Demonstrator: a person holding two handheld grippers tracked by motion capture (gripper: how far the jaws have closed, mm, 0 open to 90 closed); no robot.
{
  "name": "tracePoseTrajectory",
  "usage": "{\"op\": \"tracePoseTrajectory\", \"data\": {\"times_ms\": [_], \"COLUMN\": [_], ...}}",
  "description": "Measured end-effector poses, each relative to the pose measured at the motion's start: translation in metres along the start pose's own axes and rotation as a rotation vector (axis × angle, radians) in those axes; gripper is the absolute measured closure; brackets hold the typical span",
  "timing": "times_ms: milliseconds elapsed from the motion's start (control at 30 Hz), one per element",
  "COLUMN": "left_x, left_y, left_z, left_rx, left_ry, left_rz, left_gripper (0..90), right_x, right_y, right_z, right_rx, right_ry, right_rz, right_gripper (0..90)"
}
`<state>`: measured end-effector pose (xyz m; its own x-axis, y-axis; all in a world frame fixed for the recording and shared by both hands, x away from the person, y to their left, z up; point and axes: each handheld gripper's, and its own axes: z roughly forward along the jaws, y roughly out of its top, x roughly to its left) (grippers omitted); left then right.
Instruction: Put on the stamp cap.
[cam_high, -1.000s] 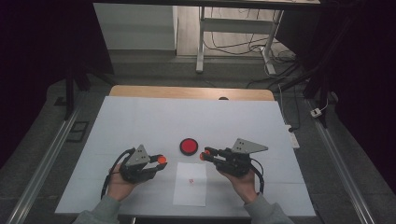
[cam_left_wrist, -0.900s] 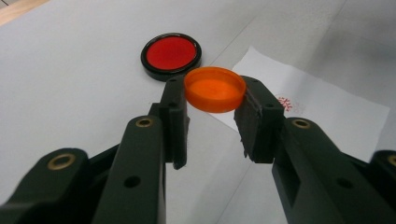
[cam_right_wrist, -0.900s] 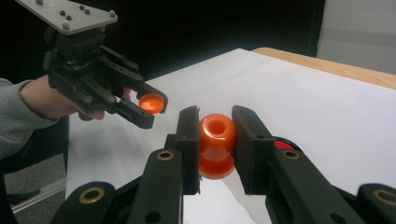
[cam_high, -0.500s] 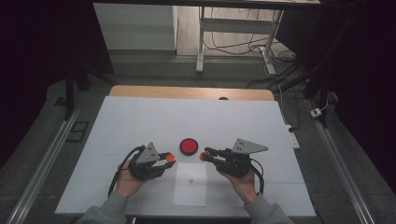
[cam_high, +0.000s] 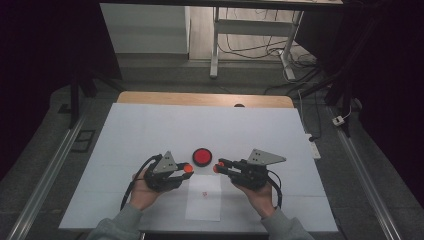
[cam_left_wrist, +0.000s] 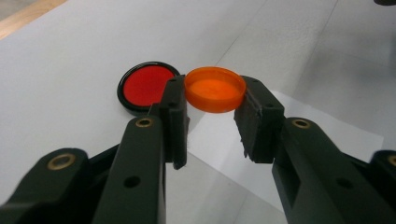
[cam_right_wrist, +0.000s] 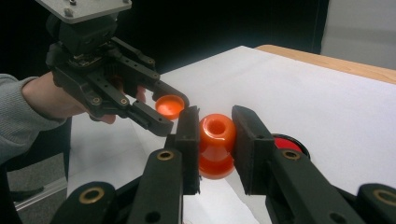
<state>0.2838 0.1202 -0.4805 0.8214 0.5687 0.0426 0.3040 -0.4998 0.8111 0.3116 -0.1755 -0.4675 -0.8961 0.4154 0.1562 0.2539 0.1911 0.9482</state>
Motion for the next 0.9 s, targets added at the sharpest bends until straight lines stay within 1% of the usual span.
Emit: {"op": "tracePoseTrajectory", "data": {"times_ms": [900], "left_x": [-0.007], "left_y": [0.016], "left_z": [0.028], "left_rx": [0.009], "left_ry": [-0.046], "left_rz": [0.019], "left_gripper": [65.1], "right_x": [0.003], "right_y": [0.000], "right_z": [0.003], "right_rx": [-0.003], "right_ry": [0.011], "right_rz": [0.000], "right_gripper": [73.0]}}
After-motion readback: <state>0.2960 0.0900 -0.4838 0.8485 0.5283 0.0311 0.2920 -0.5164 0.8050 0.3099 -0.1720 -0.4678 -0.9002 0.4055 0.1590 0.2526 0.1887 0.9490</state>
